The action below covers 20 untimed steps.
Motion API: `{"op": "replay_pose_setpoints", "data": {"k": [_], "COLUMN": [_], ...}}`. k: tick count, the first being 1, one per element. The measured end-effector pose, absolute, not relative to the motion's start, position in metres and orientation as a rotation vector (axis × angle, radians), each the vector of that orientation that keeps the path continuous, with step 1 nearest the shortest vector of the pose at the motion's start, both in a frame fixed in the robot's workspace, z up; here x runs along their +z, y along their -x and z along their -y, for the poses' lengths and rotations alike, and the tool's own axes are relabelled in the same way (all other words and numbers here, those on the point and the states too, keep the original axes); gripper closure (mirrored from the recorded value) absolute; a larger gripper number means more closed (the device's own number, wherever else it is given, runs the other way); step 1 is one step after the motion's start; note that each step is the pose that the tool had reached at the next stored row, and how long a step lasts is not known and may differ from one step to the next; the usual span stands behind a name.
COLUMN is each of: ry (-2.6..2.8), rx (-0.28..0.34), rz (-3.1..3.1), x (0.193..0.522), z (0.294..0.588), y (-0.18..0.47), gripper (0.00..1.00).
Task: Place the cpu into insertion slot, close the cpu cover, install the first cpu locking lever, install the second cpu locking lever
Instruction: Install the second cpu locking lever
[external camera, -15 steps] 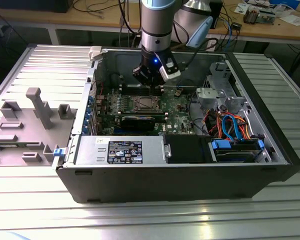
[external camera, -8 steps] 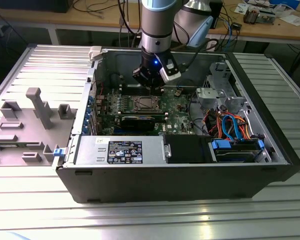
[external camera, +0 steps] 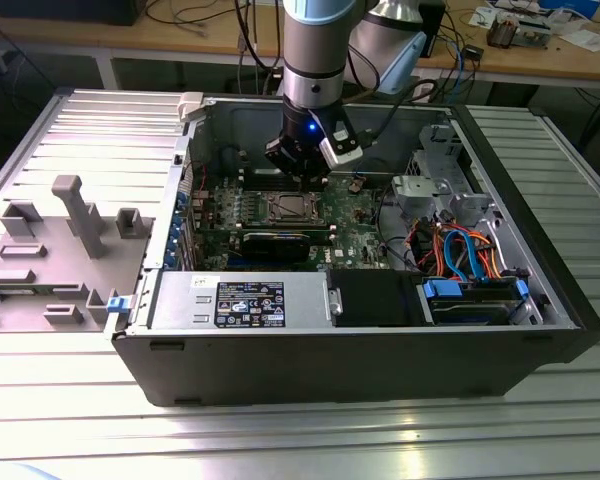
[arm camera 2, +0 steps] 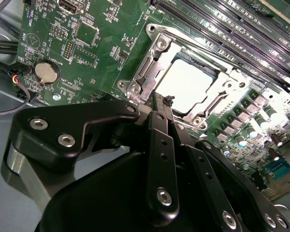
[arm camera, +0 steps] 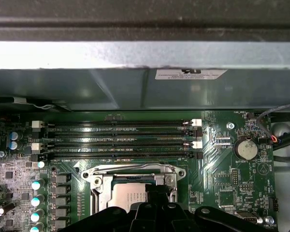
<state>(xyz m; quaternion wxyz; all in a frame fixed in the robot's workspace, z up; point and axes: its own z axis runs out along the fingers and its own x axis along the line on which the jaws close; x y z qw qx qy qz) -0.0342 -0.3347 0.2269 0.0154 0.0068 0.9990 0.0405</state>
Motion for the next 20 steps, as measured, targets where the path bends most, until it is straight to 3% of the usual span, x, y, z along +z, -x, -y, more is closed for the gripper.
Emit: {"op": "replay_pose_setpoints", "data": {"k": [20], "ry": [-0.021], "rx": [0.119], "rz": [-3.108], "x": [0.241], "z": [0.342], "y": [0.034], "gripper": [0.89]}}
